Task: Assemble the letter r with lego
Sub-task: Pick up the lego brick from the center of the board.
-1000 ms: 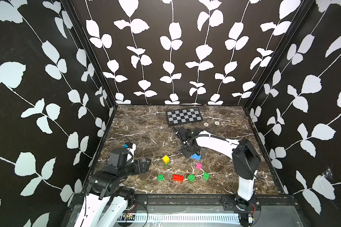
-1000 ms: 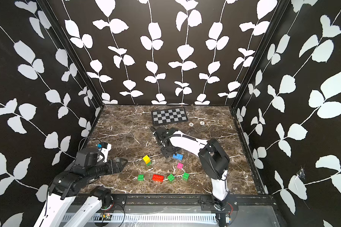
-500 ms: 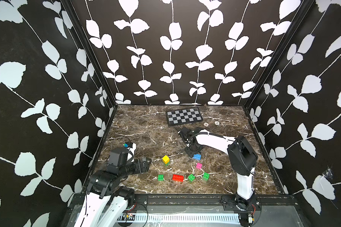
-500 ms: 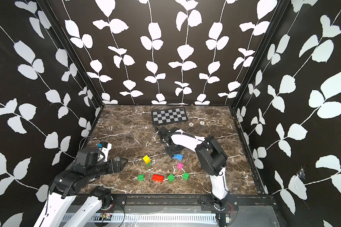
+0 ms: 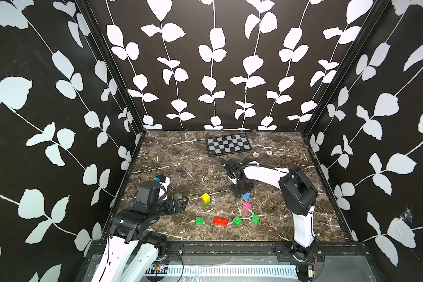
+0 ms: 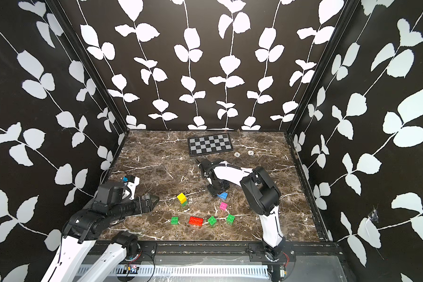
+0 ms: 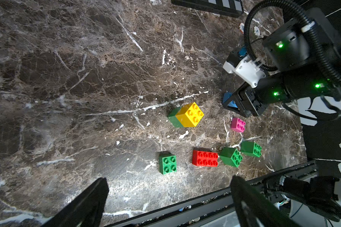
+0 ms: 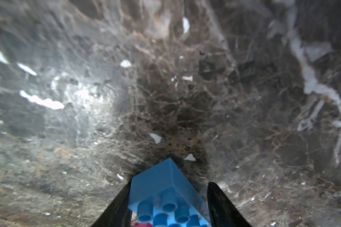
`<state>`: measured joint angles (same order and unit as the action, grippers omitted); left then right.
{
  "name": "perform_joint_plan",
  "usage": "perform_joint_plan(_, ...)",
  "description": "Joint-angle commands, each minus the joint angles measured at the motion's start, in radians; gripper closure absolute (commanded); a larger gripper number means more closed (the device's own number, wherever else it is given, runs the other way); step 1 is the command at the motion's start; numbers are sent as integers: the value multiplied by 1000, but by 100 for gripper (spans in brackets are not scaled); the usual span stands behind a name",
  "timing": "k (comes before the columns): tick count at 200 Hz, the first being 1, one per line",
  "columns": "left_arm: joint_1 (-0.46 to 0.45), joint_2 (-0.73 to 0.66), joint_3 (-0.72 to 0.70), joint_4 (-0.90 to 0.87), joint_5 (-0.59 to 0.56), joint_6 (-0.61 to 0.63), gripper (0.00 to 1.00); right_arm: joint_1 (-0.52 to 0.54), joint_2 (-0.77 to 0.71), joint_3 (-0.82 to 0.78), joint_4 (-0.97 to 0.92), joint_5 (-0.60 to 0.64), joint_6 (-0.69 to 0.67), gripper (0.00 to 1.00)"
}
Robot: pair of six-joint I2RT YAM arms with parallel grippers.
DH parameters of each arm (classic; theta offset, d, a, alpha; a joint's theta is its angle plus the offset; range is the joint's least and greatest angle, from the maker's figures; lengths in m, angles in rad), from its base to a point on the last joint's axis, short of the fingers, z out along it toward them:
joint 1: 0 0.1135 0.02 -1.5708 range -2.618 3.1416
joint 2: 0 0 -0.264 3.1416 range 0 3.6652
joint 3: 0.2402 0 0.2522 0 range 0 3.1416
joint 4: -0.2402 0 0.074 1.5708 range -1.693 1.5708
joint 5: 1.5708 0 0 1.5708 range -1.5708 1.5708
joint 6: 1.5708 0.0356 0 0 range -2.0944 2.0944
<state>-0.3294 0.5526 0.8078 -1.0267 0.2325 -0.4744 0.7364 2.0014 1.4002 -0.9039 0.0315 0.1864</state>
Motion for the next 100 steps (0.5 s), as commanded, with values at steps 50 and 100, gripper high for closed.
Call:
perform_joint_plan(50,-3,-4,-8,1,4,13,1,-17,-28,-25,-48,-37,-12,43)
perform_joint_plan(100,-3,-3,-7,-4,-2,12,1,-18,-43,-48,-46,-29,62,73)
